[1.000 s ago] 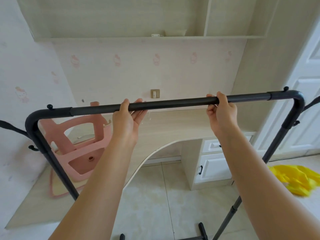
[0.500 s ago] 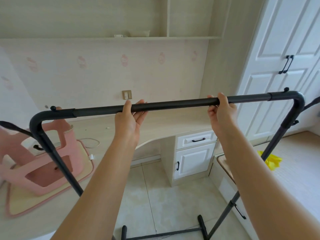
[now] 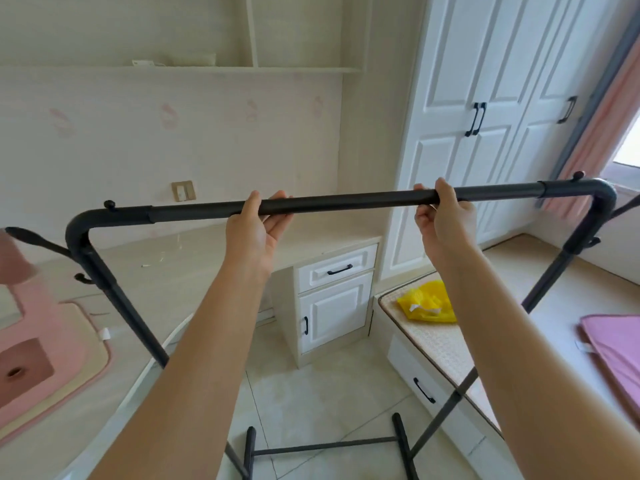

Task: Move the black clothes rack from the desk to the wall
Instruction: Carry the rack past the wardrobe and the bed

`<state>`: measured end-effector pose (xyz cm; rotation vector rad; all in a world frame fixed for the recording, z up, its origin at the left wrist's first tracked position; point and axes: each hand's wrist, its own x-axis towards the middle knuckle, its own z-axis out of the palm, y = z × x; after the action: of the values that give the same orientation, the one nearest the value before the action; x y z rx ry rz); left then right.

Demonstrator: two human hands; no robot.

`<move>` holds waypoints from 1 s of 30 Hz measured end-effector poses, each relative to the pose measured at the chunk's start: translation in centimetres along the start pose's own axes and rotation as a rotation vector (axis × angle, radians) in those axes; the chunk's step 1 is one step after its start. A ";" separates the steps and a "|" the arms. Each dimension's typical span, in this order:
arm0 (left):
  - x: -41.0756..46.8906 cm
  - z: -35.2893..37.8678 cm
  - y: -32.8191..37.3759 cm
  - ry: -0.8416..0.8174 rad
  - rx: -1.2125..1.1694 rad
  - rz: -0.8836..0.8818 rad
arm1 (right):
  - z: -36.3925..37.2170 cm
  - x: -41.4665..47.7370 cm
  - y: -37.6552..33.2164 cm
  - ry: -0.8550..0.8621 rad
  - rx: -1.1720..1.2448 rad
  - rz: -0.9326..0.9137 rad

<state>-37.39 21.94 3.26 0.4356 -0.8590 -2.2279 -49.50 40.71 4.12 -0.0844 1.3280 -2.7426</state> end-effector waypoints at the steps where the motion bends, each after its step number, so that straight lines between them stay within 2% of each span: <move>1: -0.1 0.5 -0.6 -0.010 0.000 -0.011 | -0.7 0.2 -0.4 0.009 0.003 -0.008; 21: 1.6 9.0 -9.1 -0.267 0.064 -0.297 | -9.6 1.5 -6.4 0.279 0.061 -0.269; 30: 1.5 12.4 -13.1 -0.407 0.068 -0.458 | -12.8 -0.3 -8.8 0.475 0.023 -0.437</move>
<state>-51.25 33.50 3.12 0.2241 -1.1360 -2.7756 -50.92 56.19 3.08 0.3412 1.5341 -3.2913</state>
